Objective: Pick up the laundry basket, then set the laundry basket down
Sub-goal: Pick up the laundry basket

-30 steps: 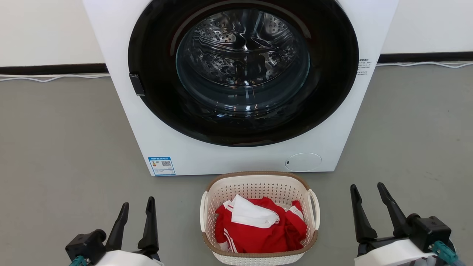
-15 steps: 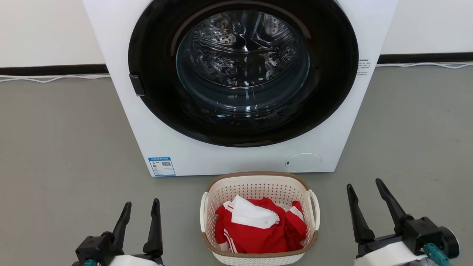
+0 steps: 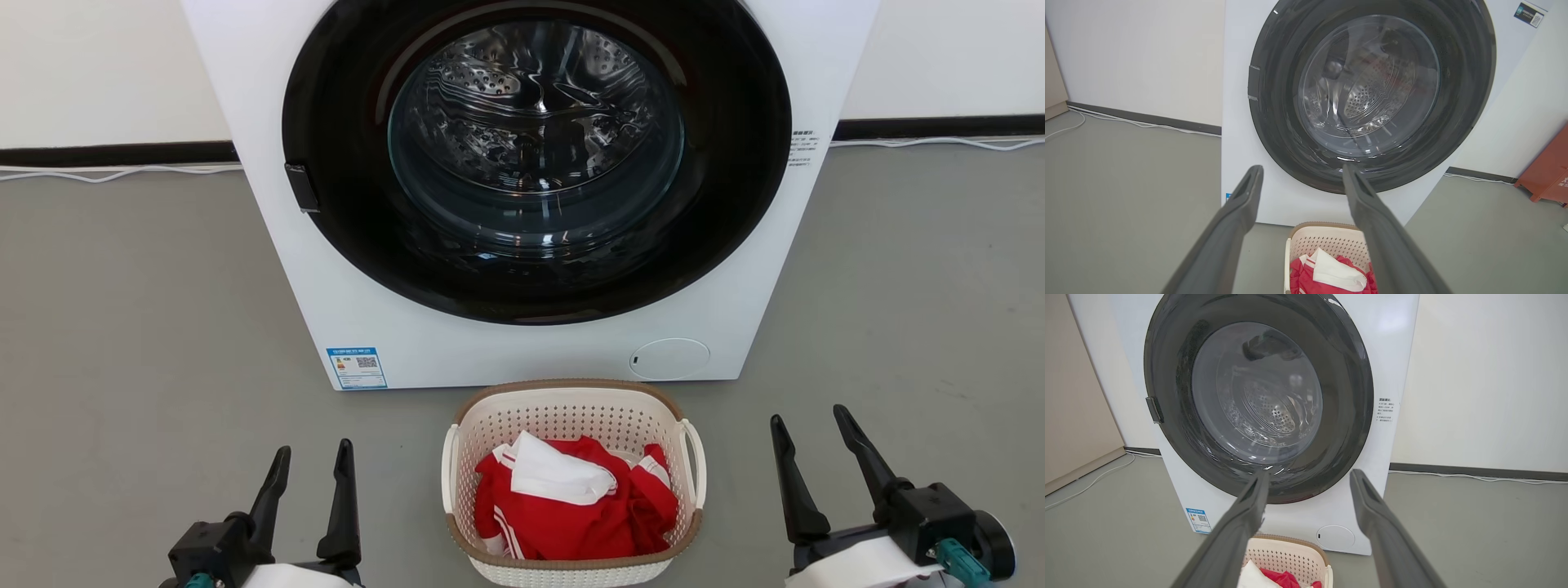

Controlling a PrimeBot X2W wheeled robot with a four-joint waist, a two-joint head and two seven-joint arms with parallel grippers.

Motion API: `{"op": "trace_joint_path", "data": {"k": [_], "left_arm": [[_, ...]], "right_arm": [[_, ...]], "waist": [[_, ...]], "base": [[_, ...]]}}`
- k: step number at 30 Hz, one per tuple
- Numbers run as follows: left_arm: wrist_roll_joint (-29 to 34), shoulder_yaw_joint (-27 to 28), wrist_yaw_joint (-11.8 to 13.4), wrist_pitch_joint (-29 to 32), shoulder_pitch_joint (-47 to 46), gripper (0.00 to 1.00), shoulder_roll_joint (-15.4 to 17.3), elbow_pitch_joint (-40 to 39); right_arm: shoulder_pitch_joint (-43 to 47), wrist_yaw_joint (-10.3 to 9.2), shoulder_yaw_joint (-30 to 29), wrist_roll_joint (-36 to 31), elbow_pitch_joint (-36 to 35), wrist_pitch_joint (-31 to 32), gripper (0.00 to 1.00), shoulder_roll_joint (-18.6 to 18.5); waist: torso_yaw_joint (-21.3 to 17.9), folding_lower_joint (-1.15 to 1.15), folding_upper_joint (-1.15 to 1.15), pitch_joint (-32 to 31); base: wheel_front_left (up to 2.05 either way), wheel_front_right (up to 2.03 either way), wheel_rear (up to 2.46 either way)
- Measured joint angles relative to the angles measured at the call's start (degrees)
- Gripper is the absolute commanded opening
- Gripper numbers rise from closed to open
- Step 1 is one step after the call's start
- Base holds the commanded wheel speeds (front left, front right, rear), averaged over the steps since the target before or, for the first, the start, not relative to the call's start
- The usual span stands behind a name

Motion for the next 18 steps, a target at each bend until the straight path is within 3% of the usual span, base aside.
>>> {"op": "trace_joint_path", "data": {"k": [18], "left_arm": [[0.0,-1.0,0.5,0.0,-0.1,1.0,0.0,0.1]], "right_arm": [[-1.3,0.0,-1.4,-0.7,2.5,0.0,1.0,0.2]], "waist": [[-0.3,0.0,0.0,1.4]], "base": [[0.0,0.0,0.0]]}}
